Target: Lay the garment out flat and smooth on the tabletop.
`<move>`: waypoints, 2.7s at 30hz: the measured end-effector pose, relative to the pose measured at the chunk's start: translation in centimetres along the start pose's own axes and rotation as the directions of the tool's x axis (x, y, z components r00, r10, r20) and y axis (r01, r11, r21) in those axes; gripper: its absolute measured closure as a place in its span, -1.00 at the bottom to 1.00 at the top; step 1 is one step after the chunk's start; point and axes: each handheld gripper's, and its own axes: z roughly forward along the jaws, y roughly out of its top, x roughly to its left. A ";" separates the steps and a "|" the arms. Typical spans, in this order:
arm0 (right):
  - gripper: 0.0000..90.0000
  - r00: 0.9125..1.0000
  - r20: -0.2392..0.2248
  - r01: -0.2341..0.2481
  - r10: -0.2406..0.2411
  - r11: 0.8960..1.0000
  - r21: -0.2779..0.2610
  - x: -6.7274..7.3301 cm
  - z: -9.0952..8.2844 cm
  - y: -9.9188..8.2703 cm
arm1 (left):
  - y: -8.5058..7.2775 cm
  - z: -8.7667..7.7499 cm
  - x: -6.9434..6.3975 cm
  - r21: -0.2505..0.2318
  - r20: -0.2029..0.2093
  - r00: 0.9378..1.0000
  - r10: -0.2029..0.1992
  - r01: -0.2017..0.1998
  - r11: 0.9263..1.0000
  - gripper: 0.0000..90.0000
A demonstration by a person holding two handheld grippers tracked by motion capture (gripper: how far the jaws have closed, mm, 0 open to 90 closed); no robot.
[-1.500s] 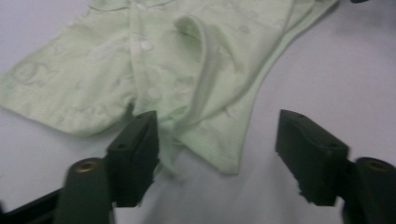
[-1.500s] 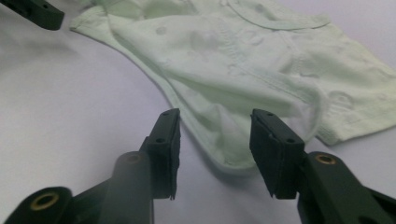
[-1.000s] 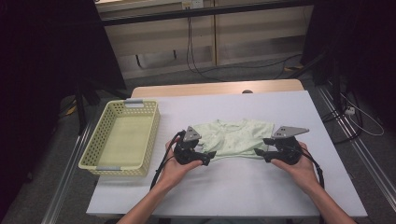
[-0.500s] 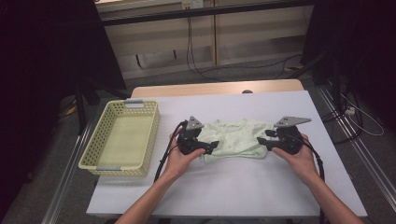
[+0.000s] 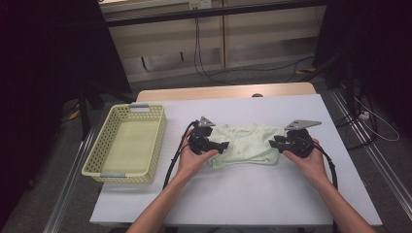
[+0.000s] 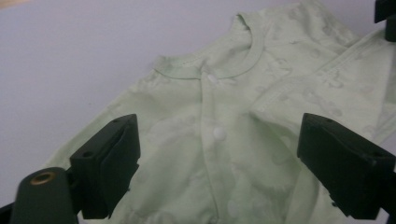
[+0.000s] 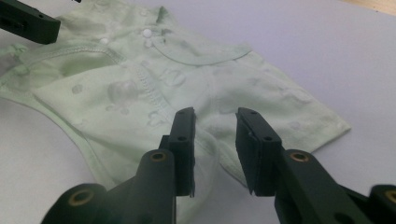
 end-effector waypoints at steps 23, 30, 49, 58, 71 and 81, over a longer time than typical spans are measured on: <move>0.62 1.000 0.000 0.008 -0.008 0.998 0.059 0.0 0.9 -0.6 | -0.1 1.5 -2.2 0.067 0.108 0.994 0.017 -0.024 0.997 0.41; 0.98 1.000 -0.017 0.021 -0.020 0.998 0.057 0.2 0.7 -0.5 | -0.4 0.7 -1.6 0.057 0.147 0.989 -0.004 -0.004 0.998 0.97; 0.99 0.994 -0.078 0.071 -0.073 0.997 -0.024 2.5 -1.6 0.1 | -1.7 -3.4 -0.9 0.011 0.163 0.986 0.015 -0.017 1.000 0.97; 0.99 0.987 -0.113 0.118 -0.116 0.993 0.007 4.3 -2.3 -1.4 | -2.8 -5.1 -2.4 0.010 0.195 0.979 0.066 -0.069 0.998 0.97; 0.92 0.975 -0.160 0.167 -0.151 0.982 0.092 5.8 -2.8 -3.5 | -5.1 -6.0 -3.7 0.062 0.215 0.971 0.102 -0.118 0.991 0.96; 0.85 0.970 -0.169 0.194 -0.172 0.974 0.121 6.3 -2.6 -4.6 | -6.8 -6.1 -3.8 0.086 0.233 0.965 0.117 -0.140 0.986 0.70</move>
